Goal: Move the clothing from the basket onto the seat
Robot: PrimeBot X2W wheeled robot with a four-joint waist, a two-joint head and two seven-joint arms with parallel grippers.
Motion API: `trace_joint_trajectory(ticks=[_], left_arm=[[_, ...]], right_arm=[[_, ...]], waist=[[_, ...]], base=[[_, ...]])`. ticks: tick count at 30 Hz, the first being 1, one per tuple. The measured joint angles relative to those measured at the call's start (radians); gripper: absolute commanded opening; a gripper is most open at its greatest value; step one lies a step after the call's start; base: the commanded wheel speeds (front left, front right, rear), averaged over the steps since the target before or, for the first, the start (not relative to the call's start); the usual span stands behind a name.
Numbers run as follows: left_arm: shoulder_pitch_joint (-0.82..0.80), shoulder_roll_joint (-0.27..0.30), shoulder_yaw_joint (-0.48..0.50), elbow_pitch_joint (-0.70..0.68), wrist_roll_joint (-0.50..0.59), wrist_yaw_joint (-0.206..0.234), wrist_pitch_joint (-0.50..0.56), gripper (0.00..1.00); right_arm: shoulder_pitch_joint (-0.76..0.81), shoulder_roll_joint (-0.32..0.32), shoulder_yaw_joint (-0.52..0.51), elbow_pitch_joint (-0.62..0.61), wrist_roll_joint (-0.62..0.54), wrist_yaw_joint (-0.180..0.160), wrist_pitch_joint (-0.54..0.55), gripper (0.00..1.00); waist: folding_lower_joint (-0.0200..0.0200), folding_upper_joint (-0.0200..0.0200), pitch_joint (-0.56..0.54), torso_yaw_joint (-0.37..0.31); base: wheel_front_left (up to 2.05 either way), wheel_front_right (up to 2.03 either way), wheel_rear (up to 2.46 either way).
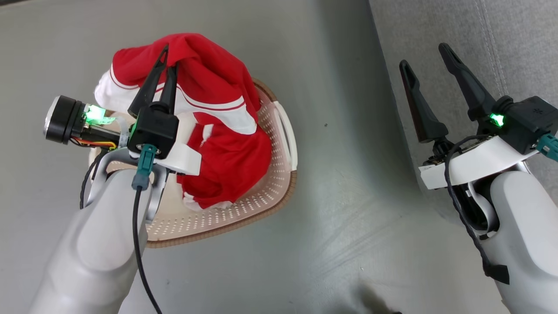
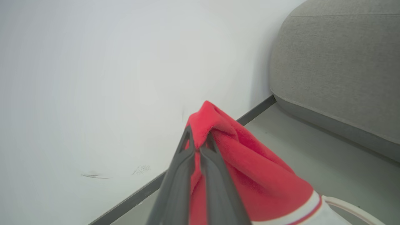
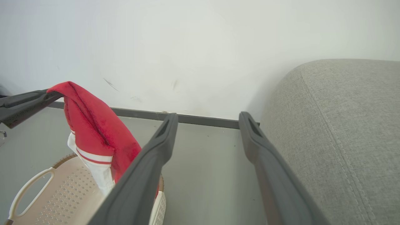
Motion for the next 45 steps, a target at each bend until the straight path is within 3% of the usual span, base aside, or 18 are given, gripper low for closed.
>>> trace_joint_trajectory(ticks=[20,28,45], left_arm=[[0.123,0.060,0.010,-0.260,-0.018,0.024,-0.002,0.00],[0.146,0.073,-0.019,-0.309,-0.023,-0.003,-0.003,0.00],[0.113,0.055,-0.133,-0.353,-0.027,-0.111,-0.003,0.00]], right_arm=[[0.003,-0.117,0.070,0.056,-0.032,0.000,0.000,1.00],[0.030,-0.137,0.196,0.079,-0.034,0.000,0.000,1.00],[0.041,-0.151,0.421,0.128,-0.031,0.000,0.000,1.00]], waist=[[-0.0001,0.0000,-0.189,0.133],[-0.0001,0.0000,-0.285,0.173],[-0.0001,0.0000,-0.445,0.226]], base=[[0.00,0.00,0.00],[0.00,0.00,0.00],[0.00,0.00,0.00]])
